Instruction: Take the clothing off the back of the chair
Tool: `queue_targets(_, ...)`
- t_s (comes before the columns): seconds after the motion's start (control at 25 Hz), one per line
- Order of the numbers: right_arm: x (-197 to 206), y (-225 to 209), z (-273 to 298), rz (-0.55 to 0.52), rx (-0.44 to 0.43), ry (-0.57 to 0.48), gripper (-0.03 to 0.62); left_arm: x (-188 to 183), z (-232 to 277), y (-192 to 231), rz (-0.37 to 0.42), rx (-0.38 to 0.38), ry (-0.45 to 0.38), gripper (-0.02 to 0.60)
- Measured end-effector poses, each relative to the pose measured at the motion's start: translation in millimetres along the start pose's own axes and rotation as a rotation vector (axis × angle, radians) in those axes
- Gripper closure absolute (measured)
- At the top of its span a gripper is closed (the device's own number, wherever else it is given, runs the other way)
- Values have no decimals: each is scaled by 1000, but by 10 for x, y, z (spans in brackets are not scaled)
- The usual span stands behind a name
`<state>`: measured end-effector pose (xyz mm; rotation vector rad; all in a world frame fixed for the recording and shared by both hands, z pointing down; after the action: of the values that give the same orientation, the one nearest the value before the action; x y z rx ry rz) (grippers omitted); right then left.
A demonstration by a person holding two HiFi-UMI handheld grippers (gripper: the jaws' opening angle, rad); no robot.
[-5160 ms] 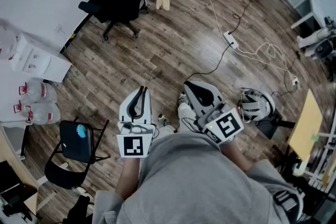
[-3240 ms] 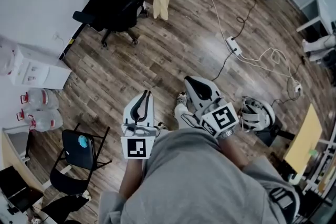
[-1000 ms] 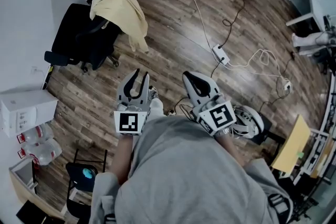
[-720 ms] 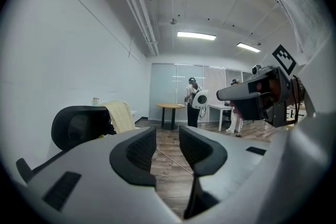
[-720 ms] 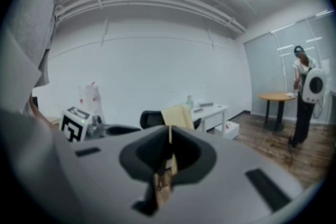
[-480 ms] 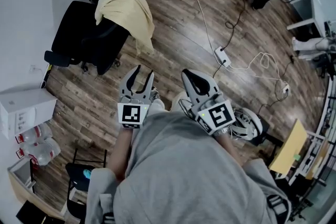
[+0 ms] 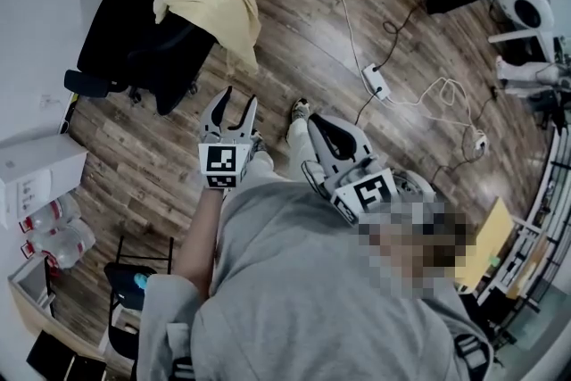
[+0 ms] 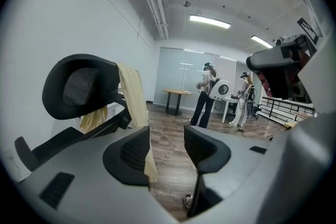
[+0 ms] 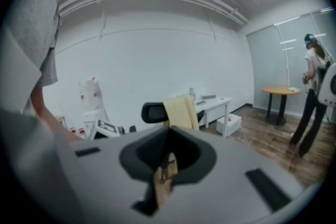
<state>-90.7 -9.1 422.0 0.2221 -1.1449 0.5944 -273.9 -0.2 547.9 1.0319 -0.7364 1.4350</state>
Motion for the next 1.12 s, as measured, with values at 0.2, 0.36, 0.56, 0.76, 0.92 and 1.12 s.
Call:
queue_targets(0.2,2,-147,89,8,-22,29,559,129,261,91,-46,-46,44,347)
queue_targets(0.36,5,-250,150,8,-41,50,559,245,448,174,-87,-82,78,331)
queue_targets(0.56,26,-389,216,-1,-72,77,559,369,716,253,-126,-104,114,309)
queue_targets(0.76,75,-548,308,-5,-95,106,559,459,949,310,-136,-135,150,296)
queue_targets(0.92,77,-640,417,-7,-124,115,559,530,1118,370,-161,-160,167,287)
queue_targets(1.12,90,-743,470,2,-143,126,559,666,1329,461,-197,-207,219,285)
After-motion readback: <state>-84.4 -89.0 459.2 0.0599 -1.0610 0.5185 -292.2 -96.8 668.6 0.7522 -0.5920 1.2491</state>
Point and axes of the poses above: the fingertips, and each gripper's own axes: z forward along the fingers, y to its left, x out of its underside, the point moved 6 cm from there along -z, backward along the fingers, and after that the axes turned 5 degrees about y, right-handed, at the moved point
